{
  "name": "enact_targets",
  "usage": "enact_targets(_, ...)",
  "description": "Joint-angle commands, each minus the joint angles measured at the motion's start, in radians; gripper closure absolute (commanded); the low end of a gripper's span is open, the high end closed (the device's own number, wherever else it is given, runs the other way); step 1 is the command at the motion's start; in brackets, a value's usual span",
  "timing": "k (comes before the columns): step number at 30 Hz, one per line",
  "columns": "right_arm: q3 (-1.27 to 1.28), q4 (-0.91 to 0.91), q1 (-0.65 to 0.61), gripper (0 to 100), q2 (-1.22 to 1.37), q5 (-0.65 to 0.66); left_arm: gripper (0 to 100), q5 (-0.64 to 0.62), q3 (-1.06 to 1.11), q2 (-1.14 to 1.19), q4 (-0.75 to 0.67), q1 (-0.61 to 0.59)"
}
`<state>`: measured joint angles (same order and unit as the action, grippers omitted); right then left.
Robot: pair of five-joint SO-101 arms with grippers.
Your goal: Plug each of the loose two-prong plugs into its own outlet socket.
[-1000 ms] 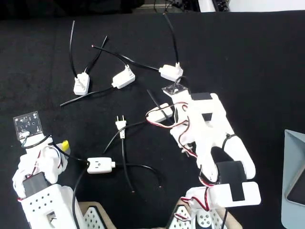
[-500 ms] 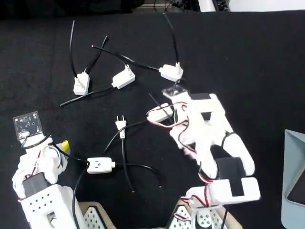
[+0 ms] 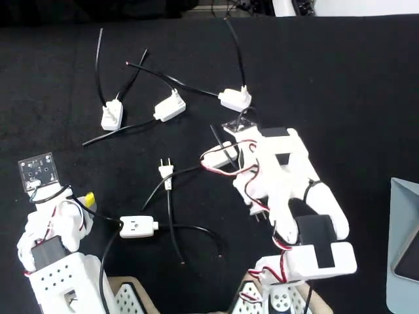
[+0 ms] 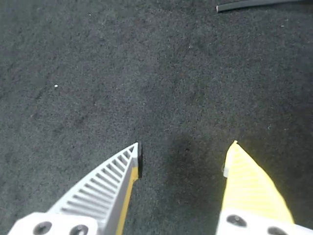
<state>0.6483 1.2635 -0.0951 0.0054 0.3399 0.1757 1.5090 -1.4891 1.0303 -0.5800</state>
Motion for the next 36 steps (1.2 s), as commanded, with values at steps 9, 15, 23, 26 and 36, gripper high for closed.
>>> enact_targets(9, -0.013, 0.160, -0.048, 85.8, -0.321, 0.002, 72, 0.011, -0.004, -0.003, -0.020, 0.012)
enact_targets(15, 0.073, 0.017, 0.041, 85.8, -0.317, 0.009, 72, 0.011, -0.004, -0.003, -0.020, 0.012)
enact_targets(23, 0.070, -0.003, 0.086, 85.8, -0.162, 0.028, 72, 0.011, -0.004, -0.003, -0.020, 0.012)
enact_targets(26, 0.071, -0.054, 0.086, 85.8, -0.104, 0.025, 72, 0.011, -0.004, -0.003, -0.020, 0.012)
enact_targets(36, 0.076, -0.078, 0.008, 85.8, -0.005, -0.049, 72, 0.037, -0.002, -0.003, -0.020, 0.012)
